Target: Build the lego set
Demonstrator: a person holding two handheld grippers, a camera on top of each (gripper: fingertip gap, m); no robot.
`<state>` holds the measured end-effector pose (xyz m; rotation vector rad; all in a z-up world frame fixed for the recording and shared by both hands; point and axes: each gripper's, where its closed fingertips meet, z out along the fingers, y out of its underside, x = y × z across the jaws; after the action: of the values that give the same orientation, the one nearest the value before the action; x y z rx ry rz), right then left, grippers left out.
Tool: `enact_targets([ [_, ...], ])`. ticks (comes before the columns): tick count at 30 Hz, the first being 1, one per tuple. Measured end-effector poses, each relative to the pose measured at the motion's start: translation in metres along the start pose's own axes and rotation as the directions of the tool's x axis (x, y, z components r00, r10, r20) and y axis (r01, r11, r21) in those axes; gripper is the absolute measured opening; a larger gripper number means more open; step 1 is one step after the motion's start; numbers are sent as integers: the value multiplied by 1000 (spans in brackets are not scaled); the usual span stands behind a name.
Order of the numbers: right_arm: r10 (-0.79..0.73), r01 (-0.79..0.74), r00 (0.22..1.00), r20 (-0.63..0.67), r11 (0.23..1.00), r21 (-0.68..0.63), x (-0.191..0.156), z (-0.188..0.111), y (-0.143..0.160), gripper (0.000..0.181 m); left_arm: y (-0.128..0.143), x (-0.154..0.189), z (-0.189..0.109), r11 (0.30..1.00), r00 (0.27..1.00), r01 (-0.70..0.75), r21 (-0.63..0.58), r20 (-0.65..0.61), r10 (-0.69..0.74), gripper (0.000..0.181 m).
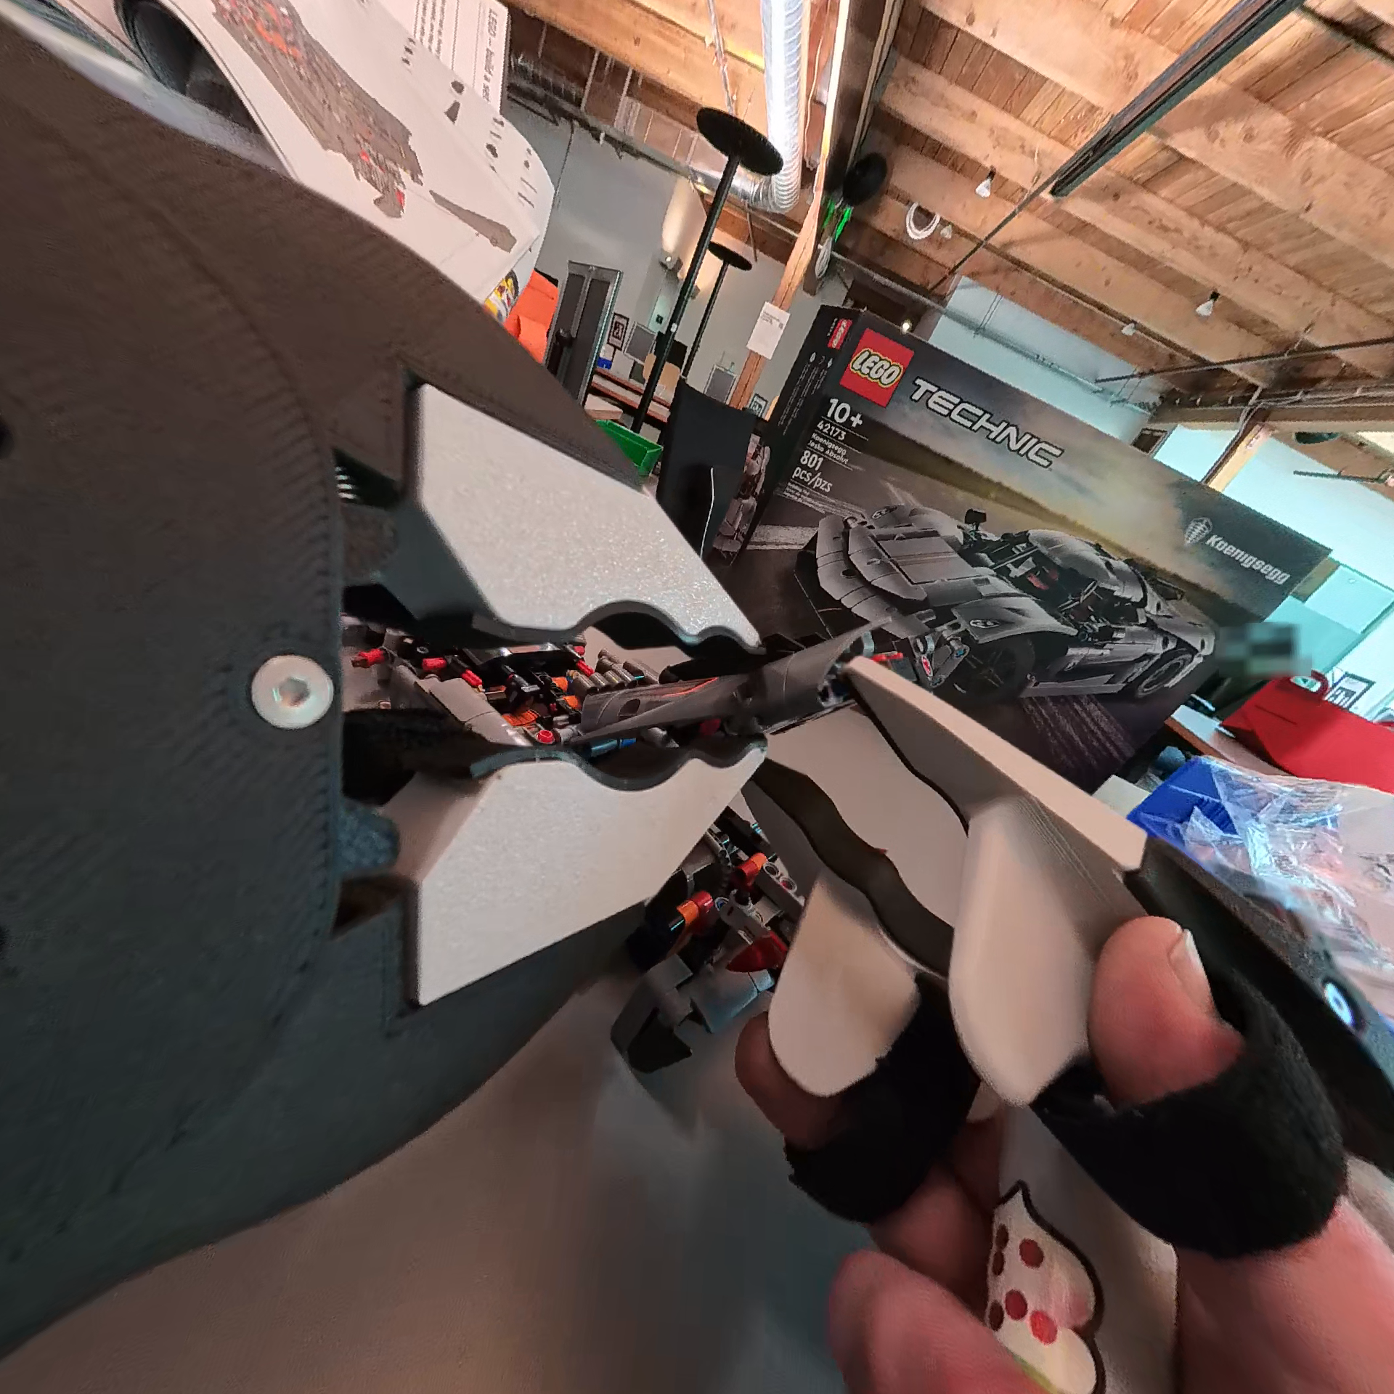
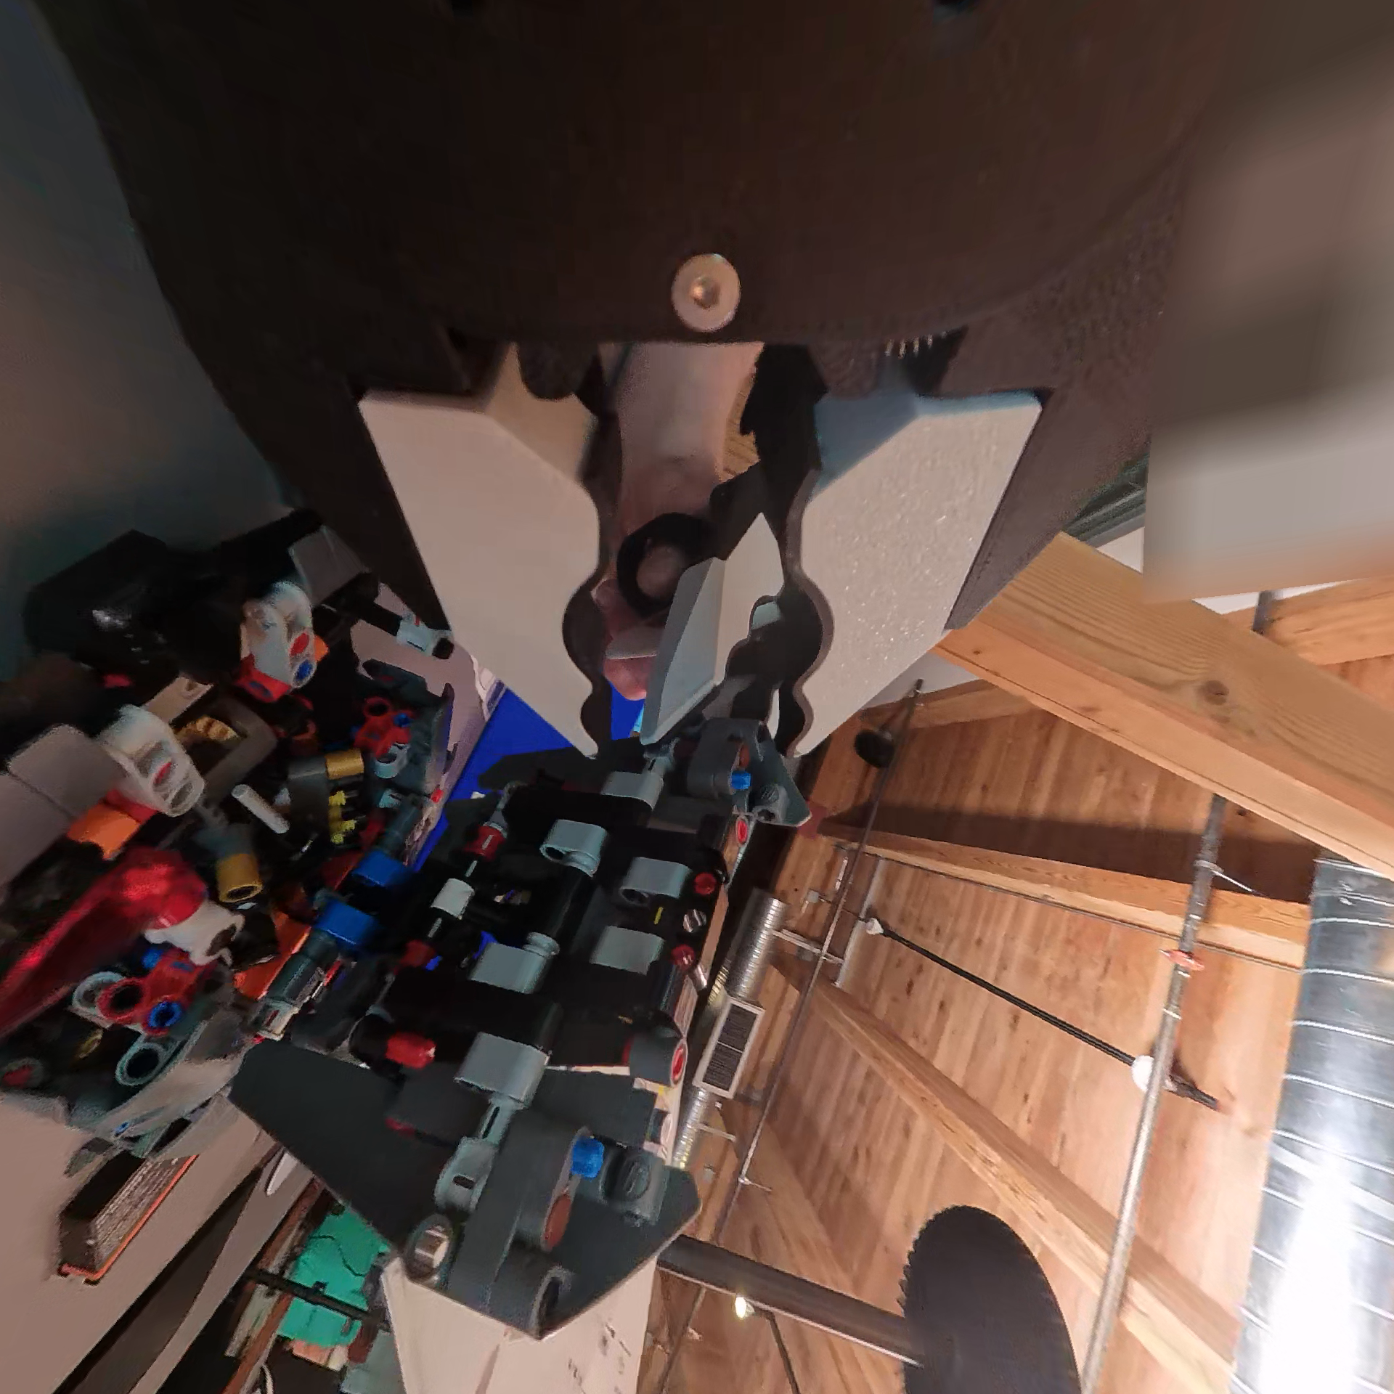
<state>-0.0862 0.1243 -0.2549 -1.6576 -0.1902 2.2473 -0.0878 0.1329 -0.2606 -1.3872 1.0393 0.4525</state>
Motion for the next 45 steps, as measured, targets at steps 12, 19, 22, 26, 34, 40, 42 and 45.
enact_targets([
  [12,51,-58,996,75,994,91,-1,1,-5,25,-1,-2,1,999,999,45,11,0,-45,14],
  [19,50,-58,994,92,994,93,-2,7,-6,24,2,-6,-1,998,998,69,11,8,-70,14],
  [22,66,-75,993,103,993,92,-2,8,-6,23,3,-7,0,997,997,80,10,10,-80,13],
  [26,63,-73,993,105,993,89,-3,10,-5,23,3,-8,-2,996,996,90,18,9,-90,14],
  [34,34,-43,994,100,996,83,-4,9,-6,10,6,-7,0,997,997,79,2,9,-79,15],
  [40,3,-12,996,88,995,101,-3,11,-7,12,9,-7,0,999,999,46,-3,24,-46,14],
  [42,10,-20,996,91,994,108,-2,9,-8,19,6,-9,0,998,997,68,4,30,-68,13],
  [45,32,-43,995,90,992,122,1,2,-11,35,6,-11,0,998,998,57,-2,37,-57,13],
])
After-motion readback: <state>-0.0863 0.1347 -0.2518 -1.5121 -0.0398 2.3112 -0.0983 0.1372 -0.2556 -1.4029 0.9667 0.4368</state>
